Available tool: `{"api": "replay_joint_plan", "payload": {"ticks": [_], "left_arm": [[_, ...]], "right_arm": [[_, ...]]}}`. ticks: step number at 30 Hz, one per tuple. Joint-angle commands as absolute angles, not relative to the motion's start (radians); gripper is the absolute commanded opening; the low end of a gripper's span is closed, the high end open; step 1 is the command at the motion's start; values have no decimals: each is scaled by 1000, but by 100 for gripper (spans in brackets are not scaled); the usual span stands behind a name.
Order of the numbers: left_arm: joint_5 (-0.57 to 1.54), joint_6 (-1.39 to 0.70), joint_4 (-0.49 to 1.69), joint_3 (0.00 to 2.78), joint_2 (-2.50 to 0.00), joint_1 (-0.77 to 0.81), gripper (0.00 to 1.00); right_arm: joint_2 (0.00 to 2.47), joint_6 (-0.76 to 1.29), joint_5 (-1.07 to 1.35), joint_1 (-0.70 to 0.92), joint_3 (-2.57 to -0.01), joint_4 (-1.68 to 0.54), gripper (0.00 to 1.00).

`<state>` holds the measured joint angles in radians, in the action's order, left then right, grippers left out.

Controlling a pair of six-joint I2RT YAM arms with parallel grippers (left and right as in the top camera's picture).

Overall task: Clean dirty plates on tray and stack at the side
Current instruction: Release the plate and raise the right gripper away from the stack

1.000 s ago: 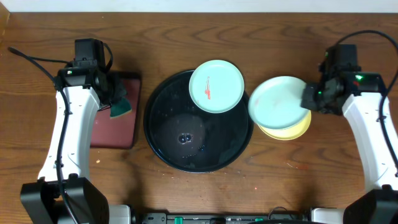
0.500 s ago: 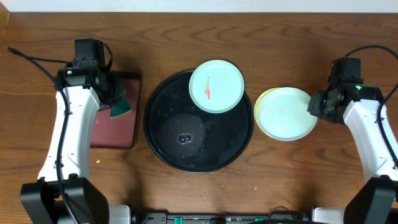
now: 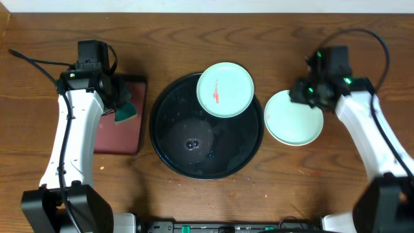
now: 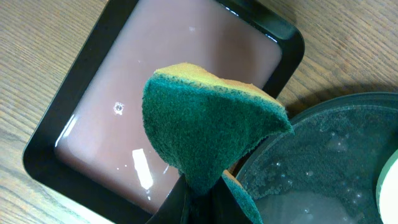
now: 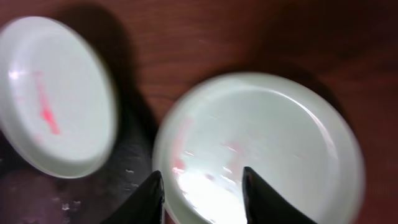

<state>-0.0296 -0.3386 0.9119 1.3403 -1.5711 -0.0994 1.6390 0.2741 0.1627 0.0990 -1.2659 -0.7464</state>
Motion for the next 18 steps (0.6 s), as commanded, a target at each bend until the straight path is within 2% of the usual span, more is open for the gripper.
{"api": "replay_joint_plan", "payload": {"ticks": [1,8,18], "left_arm": [[-34,-322,912,1346,-1573,-102,7],[-34,-322,912,1346,-1573,-102,8],[-34,-322,912,1346,-1573,-102,8]], "right_arm": [[1769,244,238,153,-1423,-774,43],[2046,178,263,218,-1765,-857,47],[2222,141,262,275,-1865,-792,48]]}}
